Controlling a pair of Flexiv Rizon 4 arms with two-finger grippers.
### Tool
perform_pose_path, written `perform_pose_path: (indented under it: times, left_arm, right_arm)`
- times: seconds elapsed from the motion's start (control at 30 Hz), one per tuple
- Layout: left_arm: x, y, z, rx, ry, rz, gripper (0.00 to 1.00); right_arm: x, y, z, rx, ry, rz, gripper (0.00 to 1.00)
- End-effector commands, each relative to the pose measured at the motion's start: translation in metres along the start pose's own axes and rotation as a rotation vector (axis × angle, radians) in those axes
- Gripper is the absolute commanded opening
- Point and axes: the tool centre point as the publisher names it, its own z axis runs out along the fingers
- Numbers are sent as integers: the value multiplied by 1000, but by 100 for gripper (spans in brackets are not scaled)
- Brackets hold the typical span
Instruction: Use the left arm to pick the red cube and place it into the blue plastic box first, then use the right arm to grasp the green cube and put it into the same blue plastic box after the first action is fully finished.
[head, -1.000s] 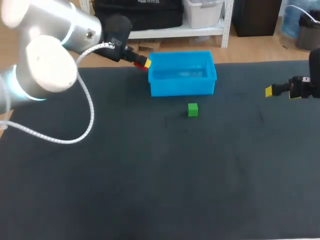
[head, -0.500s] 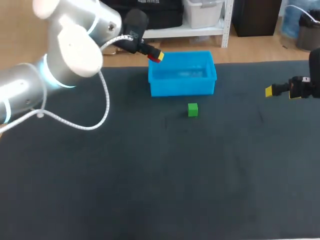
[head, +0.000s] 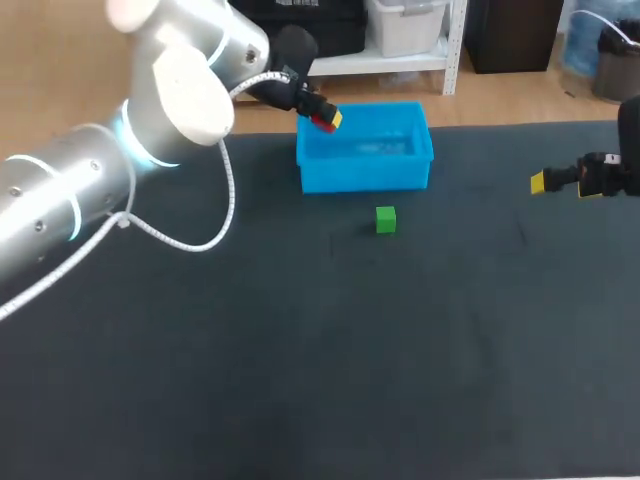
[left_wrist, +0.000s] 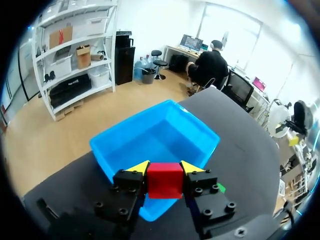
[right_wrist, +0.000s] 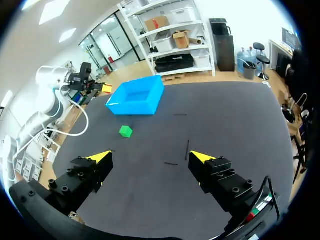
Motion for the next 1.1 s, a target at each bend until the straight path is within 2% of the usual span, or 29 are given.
perform_pose_path:
  times: [0.03,0.5,0.67,0.7,0.73,0.77,0.87,0.93,0.97,1.1]
  left_arm:
    - [-8,8,16,14,18,-8,0]
    - [4,2,36,10,83,-41,0]
    - [6,1,36,-22,126,-36,0]
    - [6,2,36,-21,125,-40,25]
    - [6,2,36,-25,129,-34,37]
    - [6,2,36,-24,129,-34,44]
    - [8,1,35,-28,129,-40,54]
    - [9,0,35,-37,134,-35,77]
    - [9,-1,34,-37,133,-35,85]
    - [8,-3,29,-41,129,-27,96]
  right_arm:
    - [0,0,0,-1,1,-1,100]
    - [0,0,0,-1,1,-1,100]
    - [0,0,0,-1,1,-1,100]
    - [0,0,0,-1,1,-1,100]
    - [0,0,0,-1,1,-1,100]
    - [0,0,0,-1,1,-1,100]
    - [0,0,0,-1,1,-1,100]
    - [0,0,0,-1,1,-1,100]
    - [0,0,0,-1,1,-1,100]
    - [0,0,0,-1,1,-1,100]
